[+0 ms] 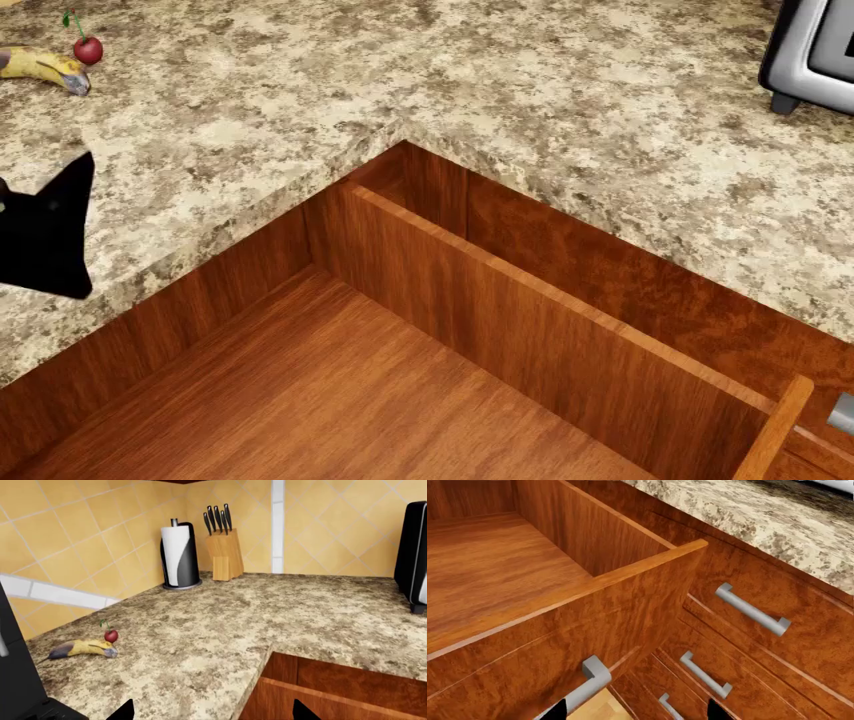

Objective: Close the right drawer.

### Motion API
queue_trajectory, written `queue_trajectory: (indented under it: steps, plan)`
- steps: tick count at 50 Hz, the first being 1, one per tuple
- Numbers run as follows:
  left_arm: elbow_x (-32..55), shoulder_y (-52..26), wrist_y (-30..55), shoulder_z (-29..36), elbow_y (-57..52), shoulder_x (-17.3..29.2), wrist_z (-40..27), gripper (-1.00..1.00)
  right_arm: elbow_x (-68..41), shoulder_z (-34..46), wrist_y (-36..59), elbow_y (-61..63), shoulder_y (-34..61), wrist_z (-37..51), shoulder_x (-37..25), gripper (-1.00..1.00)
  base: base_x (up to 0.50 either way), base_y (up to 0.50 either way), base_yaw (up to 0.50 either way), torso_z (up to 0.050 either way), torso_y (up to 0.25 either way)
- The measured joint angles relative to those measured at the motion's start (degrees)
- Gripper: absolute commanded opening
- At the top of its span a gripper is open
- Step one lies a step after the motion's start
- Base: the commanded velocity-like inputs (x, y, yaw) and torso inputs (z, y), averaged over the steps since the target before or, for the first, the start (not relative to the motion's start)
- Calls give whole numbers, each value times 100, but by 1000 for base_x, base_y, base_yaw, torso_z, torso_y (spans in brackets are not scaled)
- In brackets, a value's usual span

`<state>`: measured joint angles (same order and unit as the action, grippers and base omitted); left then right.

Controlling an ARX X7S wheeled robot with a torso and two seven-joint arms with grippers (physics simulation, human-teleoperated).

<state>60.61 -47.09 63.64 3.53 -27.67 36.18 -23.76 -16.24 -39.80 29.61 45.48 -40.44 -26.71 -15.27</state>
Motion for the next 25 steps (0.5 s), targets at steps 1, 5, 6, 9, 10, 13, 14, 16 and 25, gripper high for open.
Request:
queue_trajectory:
  steps: [1, 5, 6, 9, 10, 13, 14, 16, 25]
  plan:
    - [1, 7, -3, 1, -2, 3, 1, 100, 69, 79, -11, -64, 40, 8, 3, 100, 0, 0, 0, 0, 0]
    - [3, 32, -18, 5, -8, 11, 2, 100, 315, 359, -22, -314, 220, 65, 0, 100, 0, 0, 0, 0, 0]
    - [4, 38, -21, 7, -9, 12, 1, 100, 368, 419, -20, -370, 264, 80, -3, 100, 0, 0, 0, 0, 0]
    - [9, 58, -33, 5, -13, 19, 3, 100, 513, 588, -6, -521, 388, 130, -15, 100, 0, 0, 0, 0, 0]
    - [9, 69, -39, 4, -14, 24, 7, 100, 556, 639, 0, -565, 424, 146, -19, 100, 0, 0, 0, 0, 0]
    - [14, 95, -54, -3, -14, 39, 17, 100, 667, 765, 24, -680, 524, 192, -32, 100, 0, 0, 0, 0, 0]
    - [18, 99, -57, -7, -14, 45, 19, 100, 701, 803, 34, -715, 556, 208, -37, 100, 0, 0, 0, 0, 0]
    - [26, 102, -59, -11, -14, 53, 19, 100, 766, 879, 56, -778, 621, 240, -50, 100, 0, 0, 0, 0, 0]
    - [40, 90, -60, 15, -21, 49, -5, 100, 1051, 1305, 159, -1063, 949, 364, -142, 100, 0, 0, 0, 0, 0]
